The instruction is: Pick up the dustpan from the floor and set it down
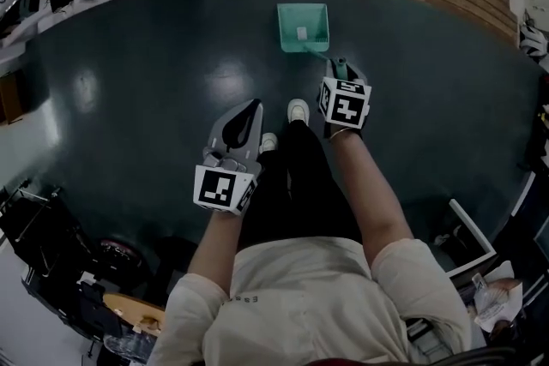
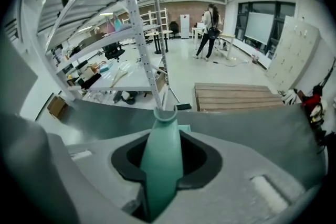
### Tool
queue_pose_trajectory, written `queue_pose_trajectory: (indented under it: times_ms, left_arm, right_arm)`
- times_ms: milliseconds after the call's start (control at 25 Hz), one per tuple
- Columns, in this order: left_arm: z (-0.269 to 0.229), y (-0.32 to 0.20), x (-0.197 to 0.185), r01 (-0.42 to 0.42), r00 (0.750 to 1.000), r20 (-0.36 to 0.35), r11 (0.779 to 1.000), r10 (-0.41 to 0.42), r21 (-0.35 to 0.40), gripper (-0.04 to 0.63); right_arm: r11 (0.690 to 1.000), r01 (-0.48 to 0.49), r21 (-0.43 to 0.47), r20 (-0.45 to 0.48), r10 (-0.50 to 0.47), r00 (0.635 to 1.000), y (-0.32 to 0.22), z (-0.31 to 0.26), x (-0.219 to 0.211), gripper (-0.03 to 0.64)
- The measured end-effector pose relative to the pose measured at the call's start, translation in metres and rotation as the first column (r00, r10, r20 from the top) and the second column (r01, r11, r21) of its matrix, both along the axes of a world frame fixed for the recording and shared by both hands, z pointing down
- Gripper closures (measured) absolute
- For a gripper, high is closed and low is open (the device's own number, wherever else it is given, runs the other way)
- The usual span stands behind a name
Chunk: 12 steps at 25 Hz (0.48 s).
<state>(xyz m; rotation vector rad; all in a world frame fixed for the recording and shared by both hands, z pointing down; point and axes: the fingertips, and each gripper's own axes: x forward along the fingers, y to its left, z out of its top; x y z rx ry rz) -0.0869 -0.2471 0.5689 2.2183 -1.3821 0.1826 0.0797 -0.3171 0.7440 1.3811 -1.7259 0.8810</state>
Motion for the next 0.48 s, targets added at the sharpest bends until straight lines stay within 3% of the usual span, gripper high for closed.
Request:
queue_pose_trajectory:
  times_ms: [160, 480]
  left_arm:
    - [-0.012, 0.003, -0.005, -0.008, 1.0, -0.002, 1.0, 0.008, 0.023, 0.587]
    - [-0.078, 0.036, -0.016, -0.028, 0.999, 0.033, 0.988, 0.023, 0.15, 0.586]
  right_arm:
    - [0.999, -0.038, 0.011, 0.027, 0.037, 0.999, 0.014, -0.028, 0.015, 0.537]
    - [0.995, 0.003, 0.104, 0.009, -0.004, 1.0, 0.072, -0.119, 0.021, 0.537]
